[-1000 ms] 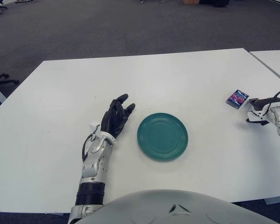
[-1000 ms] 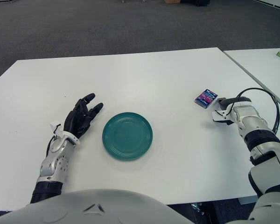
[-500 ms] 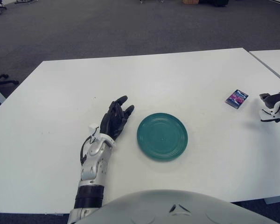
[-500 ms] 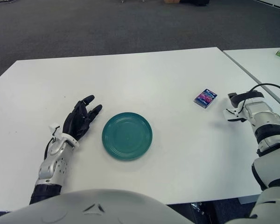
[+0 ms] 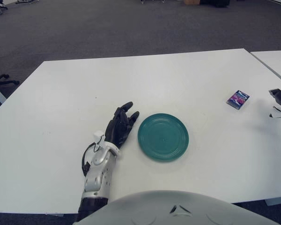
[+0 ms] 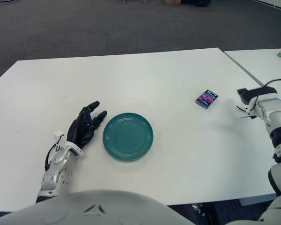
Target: Put the gum into the plate.
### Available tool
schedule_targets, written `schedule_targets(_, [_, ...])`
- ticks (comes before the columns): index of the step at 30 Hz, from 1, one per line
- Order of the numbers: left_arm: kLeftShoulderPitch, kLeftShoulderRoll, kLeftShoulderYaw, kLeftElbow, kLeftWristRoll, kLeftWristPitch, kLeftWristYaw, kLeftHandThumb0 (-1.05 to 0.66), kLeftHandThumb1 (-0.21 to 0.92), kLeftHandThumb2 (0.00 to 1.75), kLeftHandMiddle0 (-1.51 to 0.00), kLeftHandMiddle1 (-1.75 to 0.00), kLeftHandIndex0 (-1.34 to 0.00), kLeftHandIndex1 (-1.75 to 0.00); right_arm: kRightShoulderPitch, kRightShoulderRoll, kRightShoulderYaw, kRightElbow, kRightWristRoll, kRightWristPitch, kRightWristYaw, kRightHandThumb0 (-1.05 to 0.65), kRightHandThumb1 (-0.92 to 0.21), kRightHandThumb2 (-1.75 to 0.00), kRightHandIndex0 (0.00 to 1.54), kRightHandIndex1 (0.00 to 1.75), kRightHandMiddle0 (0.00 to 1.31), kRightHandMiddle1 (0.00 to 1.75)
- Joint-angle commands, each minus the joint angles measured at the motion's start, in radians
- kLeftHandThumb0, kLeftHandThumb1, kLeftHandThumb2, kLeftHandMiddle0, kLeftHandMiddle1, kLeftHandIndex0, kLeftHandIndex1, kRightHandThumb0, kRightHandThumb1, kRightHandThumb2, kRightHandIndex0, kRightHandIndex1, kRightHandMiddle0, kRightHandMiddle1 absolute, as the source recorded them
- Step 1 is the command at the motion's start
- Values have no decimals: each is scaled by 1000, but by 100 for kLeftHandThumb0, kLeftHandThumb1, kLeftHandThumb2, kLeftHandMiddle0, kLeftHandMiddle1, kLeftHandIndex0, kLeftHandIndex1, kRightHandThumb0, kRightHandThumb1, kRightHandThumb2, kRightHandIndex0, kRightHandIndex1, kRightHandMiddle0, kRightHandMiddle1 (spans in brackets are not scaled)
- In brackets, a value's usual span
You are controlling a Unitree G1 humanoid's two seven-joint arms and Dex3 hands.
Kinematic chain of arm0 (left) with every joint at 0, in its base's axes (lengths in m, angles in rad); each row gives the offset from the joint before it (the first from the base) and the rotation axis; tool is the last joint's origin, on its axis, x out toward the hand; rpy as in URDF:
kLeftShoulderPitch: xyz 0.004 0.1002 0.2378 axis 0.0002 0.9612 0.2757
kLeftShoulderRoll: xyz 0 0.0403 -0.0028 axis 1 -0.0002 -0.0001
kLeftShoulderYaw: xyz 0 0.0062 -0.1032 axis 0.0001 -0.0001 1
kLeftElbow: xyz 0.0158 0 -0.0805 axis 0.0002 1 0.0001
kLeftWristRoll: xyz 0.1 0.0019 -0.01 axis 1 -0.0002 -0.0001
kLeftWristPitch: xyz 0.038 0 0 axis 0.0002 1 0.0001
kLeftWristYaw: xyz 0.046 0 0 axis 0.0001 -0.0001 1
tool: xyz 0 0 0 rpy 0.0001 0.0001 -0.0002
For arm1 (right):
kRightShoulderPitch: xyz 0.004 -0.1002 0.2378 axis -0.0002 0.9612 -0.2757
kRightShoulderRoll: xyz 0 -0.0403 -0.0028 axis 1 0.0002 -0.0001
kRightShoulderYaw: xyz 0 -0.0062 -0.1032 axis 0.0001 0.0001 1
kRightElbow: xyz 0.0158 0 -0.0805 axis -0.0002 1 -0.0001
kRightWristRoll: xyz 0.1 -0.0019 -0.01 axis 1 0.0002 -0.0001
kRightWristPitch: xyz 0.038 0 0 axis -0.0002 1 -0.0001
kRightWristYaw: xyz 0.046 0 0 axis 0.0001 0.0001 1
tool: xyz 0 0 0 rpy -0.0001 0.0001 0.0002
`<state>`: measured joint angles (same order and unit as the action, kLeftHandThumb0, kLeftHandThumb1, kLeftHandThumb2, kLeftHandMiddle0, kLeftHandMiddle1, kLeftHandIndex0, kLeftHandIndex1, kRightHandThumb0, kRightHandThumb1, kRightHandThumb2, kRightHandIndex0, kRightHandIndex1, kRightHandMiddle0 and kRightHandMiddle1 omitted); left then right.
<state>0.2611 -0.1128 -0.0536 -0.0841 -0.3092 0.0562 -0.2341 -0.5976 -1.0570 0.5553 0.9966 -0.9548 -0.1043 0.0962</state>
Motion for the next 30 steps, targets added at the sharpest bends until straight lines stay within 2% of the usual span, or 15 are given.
schedule_targets(1, [17,-24,-21,-20,16,-22,22,-86,92,90,-38,-29,0,-78,-45,56,-7,121,17,-6,-67,-91,-92,-56,32,3,0,20])
schedule_targets(6, [32,-29,-45,-26,24,-34,37,-86,92,90,-38,-28,0,-78,-52,57,-9,140,26,-41,-127,-90,-92,-54,33,4,0,18])
schedule_targets(13, [52,-32,-79,-39,31,-46,58,-86,92,90,-38,-28,0,-78,-102,90,-2,158,30,-55,-151,-93,-92,-55,28,1,0,15])
schedule_targets(19, [64,-32,-103,-48,35,-53,76,-86,92,90,-39,-27,0,-78,-174,97,14,138,14,-82,-142,-95,-92,-55,28,0,0,17])
schedule_targets(26, [77,-32,-129,-53,40,-65,92,-86,92,90,-39,-26,0,-78,-194,91,22,127,15,-103,-135,-95,-92,-53,29,1,0,21])
schedule_targets(30, [83,-31,-139,-56,42,-69,100,-86,92,90,-39,-26,0,-78,-222,113,40,147,1,-100,-152,-95,-92,-52,29,1,0,19])
